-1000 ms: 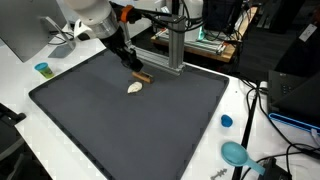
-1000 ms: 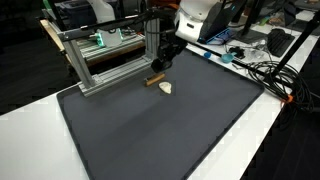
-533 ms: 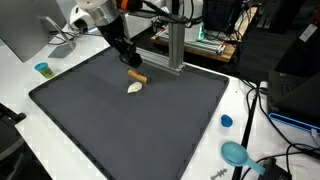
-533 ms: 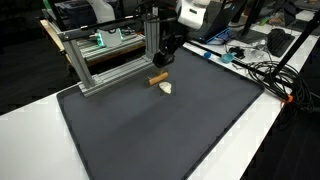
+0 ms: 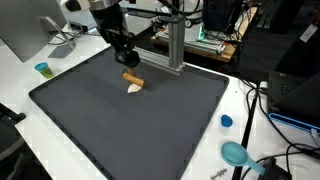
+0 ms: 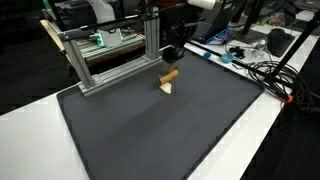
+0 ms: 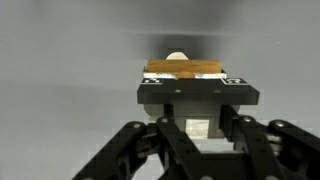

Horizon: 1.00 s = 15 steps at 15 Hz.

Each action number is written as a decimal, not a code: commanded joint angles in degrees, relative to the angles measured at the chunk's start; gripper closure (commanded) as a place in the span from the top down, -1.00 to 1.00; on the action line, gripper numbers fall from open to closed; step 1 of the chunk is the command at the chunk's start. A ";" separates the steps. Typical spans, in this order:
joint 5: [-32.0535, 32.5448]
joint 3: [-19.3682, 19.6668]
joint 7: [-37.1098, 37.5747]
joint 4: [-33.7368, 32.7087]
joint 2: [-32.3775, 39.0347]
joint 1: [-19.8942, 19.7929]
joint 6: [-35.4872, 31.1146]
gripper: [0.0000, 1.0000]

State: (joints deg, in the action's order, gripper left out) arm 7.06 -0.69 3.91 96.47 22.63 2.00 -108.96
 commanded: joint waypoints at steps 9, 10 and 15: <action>-0.17 1.51 0.97 -1.22 5.56 -0.23 -2.17 -0.56; -0.28 1.53 0.94 -1.51 5.99 -0.29 -1.94 -0.56; -0.06 1.87 1.74 -3.18 7.75 -0.21 1.57 -0.56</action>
State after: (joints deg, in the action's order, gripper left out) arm 6.82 0.29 4.92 94.91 27.15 1.82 -109.99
